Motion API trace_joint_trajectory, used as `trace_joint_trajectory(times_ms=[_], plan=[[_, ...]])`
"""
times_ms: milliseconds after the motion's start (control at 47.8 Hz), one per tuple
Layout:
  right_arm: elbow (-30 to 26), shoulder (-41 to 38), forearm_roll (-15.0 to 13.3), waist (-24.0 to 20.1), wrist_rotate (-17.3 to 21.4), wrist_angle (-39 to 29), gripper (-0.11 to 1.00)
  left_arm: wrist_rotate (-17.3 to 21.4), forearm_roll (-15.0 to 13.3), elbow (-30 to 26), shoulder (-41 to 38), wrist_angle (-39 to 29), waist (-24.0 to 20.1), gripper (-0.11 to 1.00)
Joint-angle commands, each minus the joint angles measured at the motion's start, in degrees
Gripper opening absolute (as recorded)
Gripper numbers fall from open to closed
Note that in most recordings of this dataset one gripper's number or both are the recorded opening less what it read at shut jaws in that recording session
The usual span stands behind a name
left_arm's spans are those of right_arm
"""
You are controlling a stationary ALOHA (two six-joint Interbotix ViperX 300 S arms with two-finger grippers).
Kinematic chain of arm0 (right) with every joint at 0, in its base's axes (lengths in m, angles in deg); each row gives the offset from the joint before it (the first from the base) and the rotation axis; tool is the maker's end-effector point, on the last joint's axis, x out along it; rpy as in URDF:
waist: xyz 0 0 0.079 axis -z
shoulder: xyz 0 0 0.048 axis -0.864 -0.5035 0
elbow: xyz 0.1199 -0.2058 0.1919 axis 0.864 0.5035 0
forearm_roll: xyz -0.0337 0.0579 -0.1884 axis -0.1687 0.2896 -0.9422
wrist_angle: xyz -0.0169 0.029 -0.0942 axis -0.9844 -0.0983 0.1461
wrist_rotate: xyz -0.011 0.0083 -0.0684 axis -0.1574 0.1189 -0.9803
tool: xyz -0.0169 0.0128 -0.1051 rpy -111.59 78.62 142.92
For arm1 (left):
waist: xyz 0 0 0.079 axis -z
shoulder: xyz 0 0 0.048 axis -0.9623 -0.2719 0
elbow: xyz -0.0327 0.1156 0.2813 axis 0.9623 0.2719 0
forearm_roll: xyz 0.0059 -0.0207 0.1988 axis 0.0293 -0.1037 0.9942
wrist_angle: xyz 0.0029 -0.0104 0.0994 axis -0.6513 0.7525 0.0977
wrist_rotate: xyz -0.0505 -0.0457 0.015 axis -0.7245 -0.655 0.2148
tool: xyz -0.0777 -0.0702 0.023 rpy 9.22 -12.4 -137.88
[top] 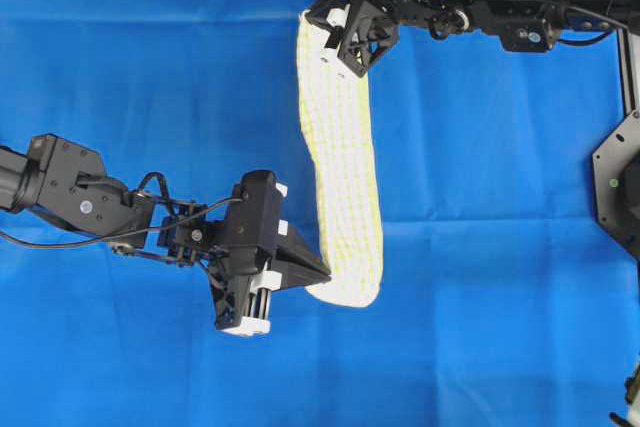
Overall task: Fold the yellow towel.
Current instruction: 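Lift the towel and rotate it vertical, left gripper swinging down, then lay the towel strip down and open both grippers, moving apart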
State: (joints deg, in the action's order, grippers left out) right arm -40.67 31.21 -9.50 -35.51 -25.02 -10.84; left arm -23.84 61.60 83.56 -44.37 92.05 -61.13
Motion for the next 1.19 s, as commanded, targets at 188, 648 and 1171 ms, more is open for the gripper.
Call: trace_joint_trajectory(times_ms=[188, 648, 1171], plan=[[-1.41, 0.7, -0.09, 0.09, 0.0, 1.58, 0.08, -0.88, -0.7, 0.09, 1.85, -2.81, -0.97, 0.28], [0.88, 5.89, -1.32, 0.0, -0.26, 2.29, 0.71, -1.41, -0.62, 8.79, 14.77, -12.04, -3.08, 0.79], [20.04, 27.16, -0.79, -4.13, 0.97, 6.5, 0.71, -0.79, -0.09, 16.17, 24.96, -11.16, -12.13, 0.79]])
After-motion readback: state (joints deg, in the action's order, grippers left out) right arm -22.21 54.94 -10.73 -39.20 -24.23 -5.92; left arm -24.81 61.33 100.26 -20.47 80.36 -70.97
